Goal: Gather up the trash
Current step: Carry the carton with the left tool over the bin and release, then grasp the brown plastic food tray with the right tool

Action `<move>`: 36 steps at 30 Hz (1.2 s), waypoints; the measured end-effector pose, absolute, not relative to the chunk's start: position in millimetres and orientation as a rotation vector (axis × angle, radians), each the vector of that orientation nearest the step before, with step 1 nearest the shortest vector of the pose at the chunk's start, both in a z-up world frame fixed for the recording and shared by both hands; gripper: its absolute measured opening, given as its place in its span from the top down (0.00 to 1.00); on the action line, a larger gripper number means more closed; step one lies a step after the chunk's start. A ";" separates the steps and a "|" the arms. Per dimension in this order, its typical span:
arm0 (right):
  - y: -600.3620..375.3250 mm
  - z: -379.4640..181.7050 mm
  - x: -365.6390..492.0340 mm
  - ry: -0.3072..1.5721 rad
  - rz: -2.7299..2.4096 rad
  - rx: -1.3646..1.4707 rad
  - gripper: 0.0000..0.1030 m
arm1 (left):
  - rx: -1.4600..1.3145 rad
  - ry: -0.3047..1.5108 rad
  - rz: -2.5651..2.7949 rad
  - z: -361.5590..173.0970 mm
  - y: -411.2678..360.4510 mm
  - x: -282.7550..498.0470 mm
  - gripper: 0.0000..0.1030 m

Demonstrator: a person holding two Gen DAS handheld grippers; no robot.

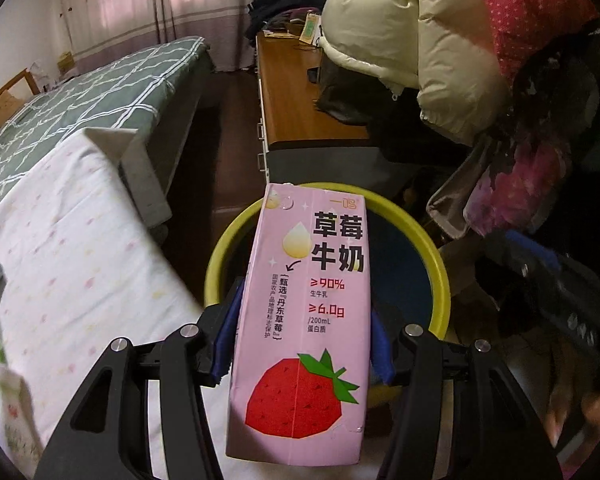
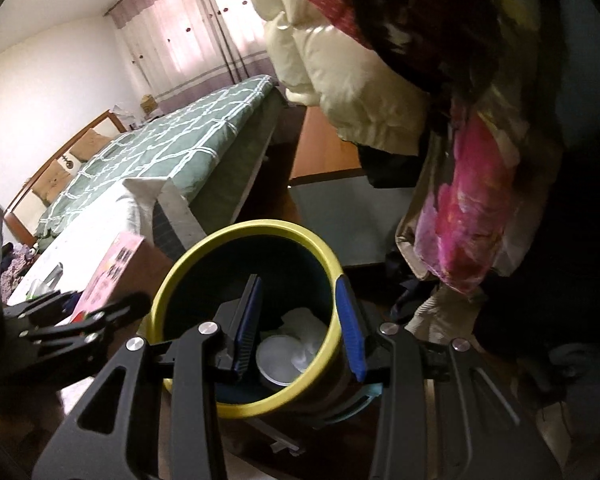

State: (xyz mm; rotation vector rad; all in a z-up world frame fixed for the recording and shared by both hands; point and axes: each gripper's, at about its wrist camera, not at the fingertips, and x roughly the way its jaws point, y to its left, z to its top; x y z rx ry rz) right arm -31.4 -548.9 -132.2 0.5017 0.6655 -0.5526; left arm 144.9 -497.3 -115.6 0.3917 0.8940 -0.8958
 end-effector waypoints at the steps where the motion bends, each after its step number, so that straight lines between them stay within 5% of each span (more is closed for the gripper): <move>1: -549.3 -132.8 -30.8 0.670 -0.557 0.502 0.64 | 0.388 0.890 -0.895 -116.5 -503.0 146.8 0.41; 3: -548.9 -133.0 -29.1 0.677 -0.561 0.497 0.61 | 0.373 0.868 -0.881 -114.8 -508.0 150.6 0.25; 15: -508.4 -128.4 -0.5 0.710 -0.485 0.434 0.58 | 0.183 0.737 -0.750 -44.6 -386.2 139.0 0.10; 36: -287.6 -120.5 141.7 0.788 -0.031 0.202 0.58 | -0.057 0.616 -0.103 -38.5 -31.7 117.7 0.07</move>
